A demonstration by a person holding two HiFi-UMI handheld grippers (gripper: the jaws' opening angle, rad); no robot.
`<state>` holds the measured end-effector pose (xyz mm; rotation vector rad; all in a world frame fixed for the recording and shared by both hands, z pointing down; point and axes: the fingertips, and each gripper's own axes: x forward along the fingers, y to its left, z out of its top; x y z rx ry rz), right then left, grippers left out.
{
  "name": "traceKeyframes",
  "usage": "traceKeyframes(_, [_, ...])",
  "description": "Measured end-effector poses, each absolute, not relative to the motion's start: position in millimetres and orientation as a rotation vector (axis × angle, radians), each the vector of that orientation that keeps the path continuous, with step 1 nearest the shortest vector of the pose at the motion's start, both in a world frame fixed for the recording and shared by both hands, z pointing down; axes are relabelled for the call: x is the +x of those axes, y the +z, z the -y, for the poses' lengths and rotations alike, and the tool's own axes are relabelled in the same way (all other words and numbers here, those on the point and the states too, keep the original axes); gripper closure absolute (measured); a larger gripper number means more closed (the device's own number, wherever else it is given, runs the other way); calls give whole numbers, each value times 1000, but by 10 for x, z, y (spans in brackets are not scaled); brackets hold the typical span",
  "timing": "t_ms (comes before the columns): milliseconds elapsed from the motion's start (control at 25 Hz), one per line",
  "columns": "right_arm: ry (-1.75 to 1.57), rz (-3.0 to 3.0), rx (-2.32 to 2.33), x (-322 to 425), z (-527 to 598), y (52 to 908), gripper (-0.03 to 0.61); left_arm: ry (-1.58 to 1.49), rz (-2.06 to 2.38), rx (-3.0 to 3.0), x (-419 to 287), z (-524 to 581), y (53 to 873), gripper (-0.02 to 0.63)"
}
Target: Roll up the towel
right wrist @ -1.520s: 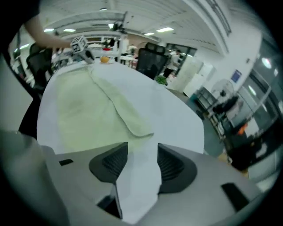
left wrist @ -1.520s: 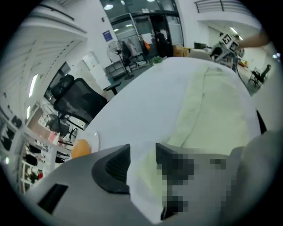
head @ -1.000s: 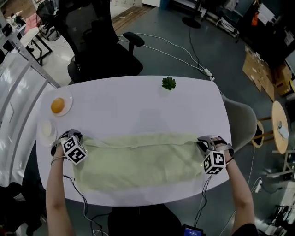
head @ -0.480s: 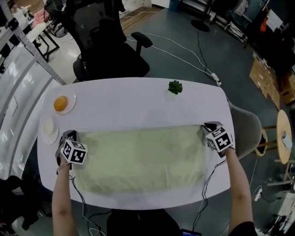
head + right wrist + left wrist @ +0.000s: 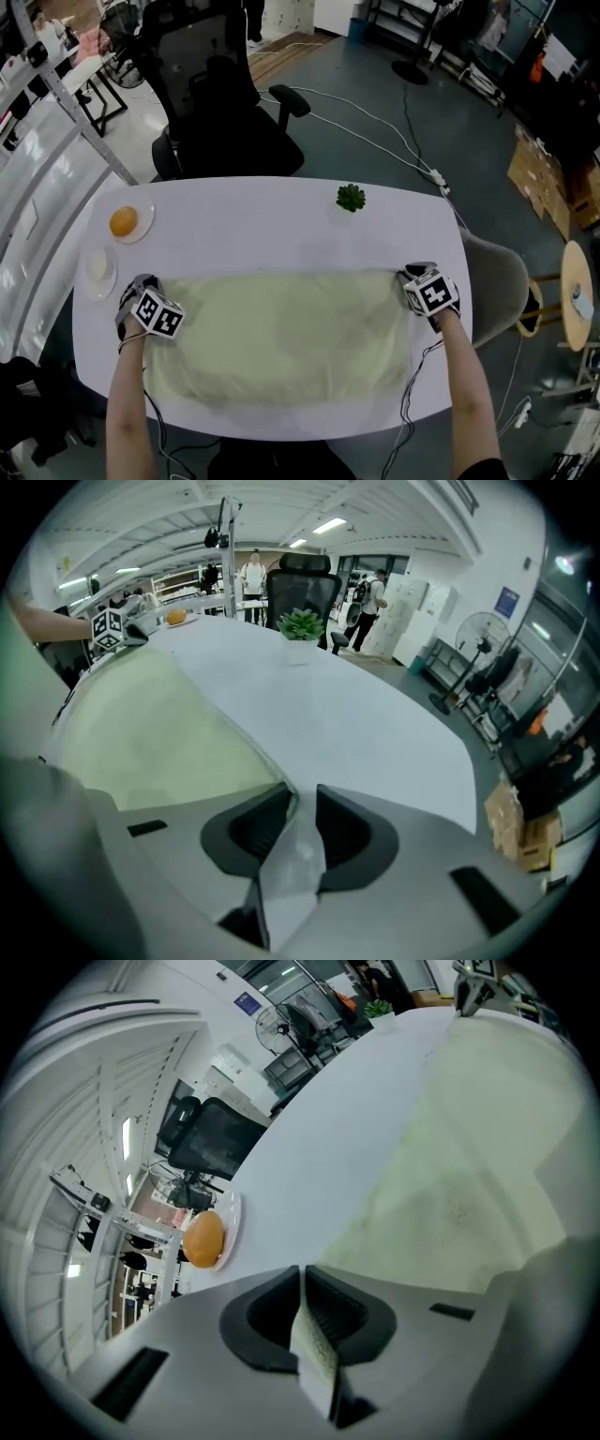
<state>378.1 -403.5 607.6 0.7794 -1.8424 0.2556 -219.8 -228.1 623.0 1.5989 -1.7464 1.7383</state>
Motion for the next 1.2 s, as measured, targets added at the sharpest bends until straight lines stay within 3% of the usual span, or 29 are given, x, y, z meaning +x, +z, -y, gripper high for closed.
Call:
traceKeyframes(40, [246,1841,806,3812,4071,6047,450,1699,1762,1593,-2203,2292,6202,582])
traceKeyframes(80, [247,1842,841,3862,4109,6029,390,1630,1784,1588,-2200,2301,6158,538])
traceKeyframes(120, [268,1849,882,3921,4139,6007,314,1540,1803,1589,-2184,2302,6108,481])
traceKeyframes(200, [359,1887,979,4014,4165,5909,137,1352,1816,1612,-2133,2263,5999,302])
traceKeyframes(240, [402,1918,1025,4052,4165,5843,74,1277,1817,1631,-2111,2236,5930,258])
traceKeyframes(280, [421,1950,1066,4095,4159,5760,58,1215,1820,1656,-2088,2213,5850,256])
traceKeyframes(600, [462,2254,1340,4079,3499,4675,38,780,1758,1912,-1754,1967,5143,218])
traceKeyframes(800, [602,2477,1554,3783,2854,4111,75,306,1701,1977,-1648,1768,4754,218])
traceKeyframes(1200, [694,2500,1631,2709,1504,4113,79,33,1363,2280,-1670,1344,4337,221])
